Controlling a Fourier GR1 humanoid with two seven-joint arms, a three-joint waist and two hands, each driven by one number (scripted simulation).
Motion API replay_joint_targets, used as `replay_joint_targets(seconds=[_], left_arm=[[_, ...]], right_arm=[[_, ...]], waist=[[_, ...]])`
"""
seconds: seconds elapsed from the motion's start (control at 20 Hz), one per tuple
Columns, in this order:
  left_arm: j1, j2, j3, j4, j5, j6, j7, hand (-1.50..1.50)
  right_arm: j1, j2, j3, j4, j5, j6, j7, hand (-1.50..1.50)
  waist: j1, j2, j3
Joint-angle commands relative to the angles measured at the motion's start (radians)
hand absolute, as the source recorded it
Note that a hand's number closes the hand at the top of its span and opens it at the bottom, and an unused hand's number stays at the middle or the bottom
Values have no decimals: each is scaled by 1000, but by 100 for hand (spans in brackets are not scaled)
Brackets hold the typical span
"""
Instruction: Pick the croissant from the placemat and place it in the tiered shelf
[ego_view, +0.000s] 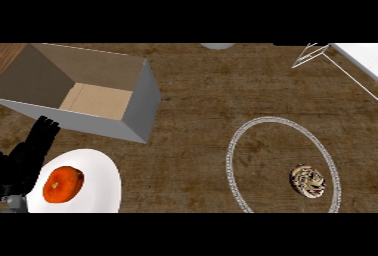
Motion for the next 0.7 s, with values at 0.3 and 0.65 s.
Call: replay_joint_targets(seconds=[0.3,0.65], left_arm=[[-36,11,20,50,6,-35,45,0],[-3,-24,-2,61,-27,-27,-2,0]], right_arm=[[-26,-10,-29,55,-88,-144,-74,-150],[-65,-23,-134,24,-234,-185,-78,-150]], waist=[[-6,4,-5],[-9,3,-5]])
